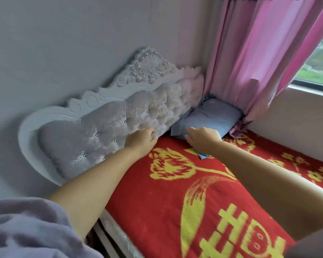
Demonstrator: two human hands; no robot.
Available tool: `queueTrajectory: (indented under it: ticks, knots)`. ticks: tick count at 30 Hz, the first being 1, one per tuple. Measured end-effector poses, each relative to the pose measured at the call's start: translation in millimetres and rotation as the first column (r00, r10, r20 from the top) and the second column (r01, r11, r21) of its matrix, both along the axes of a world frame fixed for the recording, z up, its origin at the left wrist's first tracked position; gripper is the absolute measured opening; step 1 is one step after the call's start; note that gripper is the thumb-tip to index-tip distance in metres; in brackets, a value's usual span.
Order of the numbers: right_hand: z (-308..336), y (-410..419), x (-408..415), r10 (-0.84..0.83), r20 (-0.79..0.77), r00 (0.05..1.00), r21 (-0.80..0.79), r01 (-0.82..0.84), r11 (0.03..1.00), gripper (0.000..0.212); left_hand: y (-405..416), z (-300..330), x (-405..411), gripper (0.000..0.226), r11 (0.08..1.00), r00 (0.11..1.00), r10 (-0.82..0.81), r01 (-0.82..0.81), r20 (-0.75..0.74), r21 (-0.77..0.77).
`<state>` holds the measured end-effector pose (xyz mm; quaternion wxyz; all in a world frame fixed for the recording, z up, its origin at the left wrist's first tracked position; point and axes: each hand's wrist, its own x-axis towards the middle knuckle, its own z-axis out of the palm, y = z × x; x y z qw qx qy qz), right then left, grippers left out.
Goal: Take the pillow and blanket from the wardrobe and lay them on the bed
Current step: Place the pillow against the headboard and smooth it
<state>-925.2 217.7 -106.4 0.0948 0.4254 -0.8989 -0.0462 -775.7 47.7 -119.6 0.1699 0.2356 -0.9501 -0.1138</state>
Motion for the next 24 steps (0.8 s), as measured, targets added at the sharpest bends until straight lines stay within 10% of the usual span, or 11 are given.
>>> queueTrajectory:
  ticks: [24]
  knots:
    - [-68, 38, 380, 0.363, 0.122, 0.924, 0.041, -0.370, 0.928, 0.041, 131, -78, 430, 0.027, 0.963, 0.966, 0.152, -0.193, 0.210, 0.186]
